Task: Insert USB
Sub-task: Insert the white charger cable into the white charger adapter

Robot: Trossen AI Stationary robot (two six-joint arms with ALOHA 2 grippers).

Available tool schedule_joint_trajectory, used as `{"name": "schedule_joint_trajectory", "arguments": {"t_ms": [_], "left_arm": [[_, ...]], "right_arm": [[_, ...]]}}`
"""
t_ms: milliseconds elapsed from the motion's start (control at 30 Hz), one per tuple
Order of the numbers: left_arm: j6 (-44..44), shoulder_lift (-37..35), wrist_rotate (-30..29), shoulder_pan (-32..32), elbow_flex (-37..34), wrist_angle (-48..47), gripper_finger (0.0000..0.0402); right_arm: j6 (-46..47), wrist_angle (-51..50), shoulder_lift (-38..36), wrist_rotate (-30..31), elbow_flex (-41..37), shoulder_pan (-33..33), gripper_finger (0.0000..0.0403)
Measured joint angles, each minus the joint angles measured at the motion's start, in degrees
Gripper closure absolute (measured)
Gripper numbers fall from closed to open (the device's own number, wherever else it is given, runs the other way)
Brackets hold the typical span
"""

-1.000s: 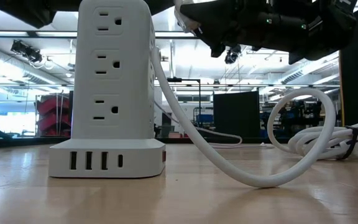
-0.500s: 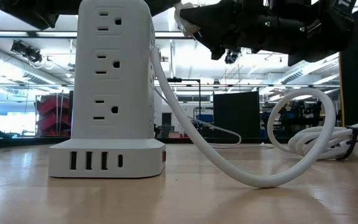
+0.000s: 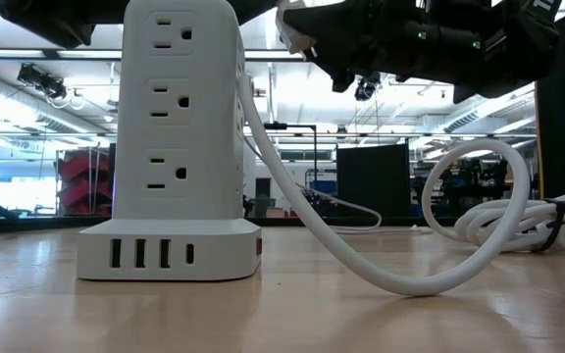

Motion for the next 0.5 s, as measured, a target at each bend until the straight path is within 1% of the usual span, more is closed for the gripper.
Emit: {"name": "schedule_joint_trajectory", "arguments": {"t_ms": [100, 300, 500], "left_arm": [[-0.04, 0.45, 0.36, 0.0, -0.02, 0.34, 0.0401], [-1.5, 0.45, 3.09, 0.04, -0.04, -1.1, 0.0402], [-3.51, 0.64, 3.19, 0.04, -0.27, -7.4, 0.0402]], "right_arm": [[0.0, -0.26, 0.0, -0.22, 0.0, 0.0, 0.029], [-0.07, -1.35, 0.0, -0.64, 0.0, 0.07, 0.029], [-0.18, -9.58, 0.0, -0.46, 0.0, 0.07, 0.029]]}}
